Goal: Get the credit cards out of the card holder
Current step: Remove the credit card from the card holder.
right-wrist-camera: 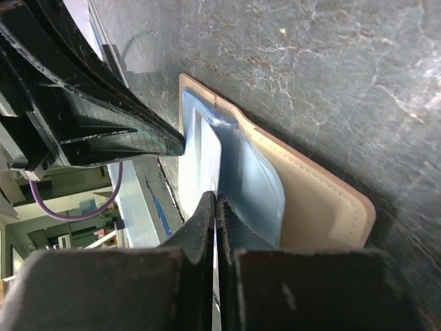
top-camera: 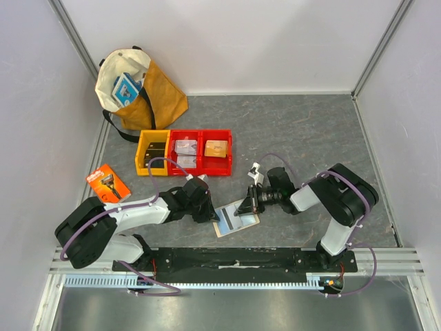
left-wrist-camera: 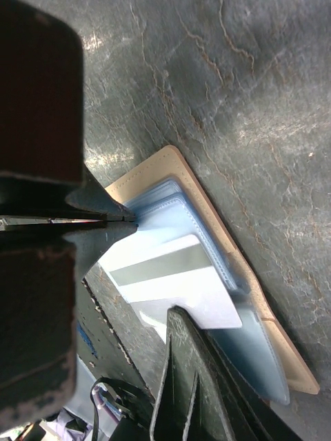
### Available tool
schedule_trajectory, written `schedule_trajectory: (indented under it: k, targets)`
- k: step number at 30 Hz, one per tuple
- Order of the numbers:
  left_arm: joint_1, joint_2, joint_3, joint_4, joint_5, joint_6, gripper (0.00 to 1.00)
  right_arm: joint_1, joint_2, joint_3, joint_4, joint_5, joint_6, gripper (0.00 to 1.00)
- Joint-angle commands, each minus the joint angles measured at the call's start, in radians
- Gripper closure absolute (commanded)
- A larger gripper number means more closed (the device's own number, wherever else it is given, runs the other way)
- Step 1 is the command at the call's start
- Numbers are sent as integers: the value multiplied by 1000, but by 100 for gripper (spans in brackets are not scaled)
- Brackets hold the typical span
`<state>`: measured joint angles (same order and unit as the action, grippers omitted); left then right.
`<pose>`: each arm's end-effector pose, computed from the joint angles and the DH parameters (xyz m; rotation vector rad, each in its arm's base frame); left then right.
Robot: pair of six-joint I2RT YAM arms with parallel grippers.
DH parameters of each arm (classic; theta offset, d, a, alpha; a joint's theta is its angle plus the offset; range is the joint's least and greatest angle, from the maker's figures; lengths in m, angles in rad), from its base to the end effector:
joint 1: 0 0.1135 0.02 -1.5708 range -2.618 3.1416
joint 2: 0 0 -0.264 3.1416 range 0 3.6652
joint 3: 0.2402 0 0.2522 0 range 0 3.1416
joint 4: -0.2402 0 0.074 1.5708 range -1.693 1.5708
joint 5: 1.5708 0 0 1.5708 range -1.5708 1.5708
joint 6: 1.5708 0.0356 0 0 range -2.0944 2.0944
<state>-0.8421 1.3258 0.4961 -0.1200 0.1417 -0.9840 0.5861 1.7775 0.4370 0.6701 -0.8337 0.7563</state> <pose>0.1489 -0.1743 0.1406 -0.1327 2.7524 -0.8192 0.2064 0.1687 0.0862 -0.3148 2.4911 1.5894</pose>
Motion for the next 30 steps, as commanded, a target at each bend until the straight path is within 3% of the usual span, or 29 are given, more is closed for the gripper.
schedule_trajectory:
  k: [1, 12, 22, 26, 30]
  targets:
    - [-2, 23, -41, -56, -40, 2, 98, -37, -91, -4, -148, 59, -103, 100]
    - [-2, 12, -24, -56, -42, 5, 96, -132, -420, 69, -628, 277, -347, 100]
    - [1, -114, 111, -112, -70, 1, 58, -123, -754, 180, -843, 441, -498, 100]
    - [9, -180, 189, -144, -100, -7, 36, -82, -858, 207, -866, 527, -590, 100]
    - [11, -235, 265, -156, -123, -31, 25, 3, -932, 235, -856, 665, -666, 100]
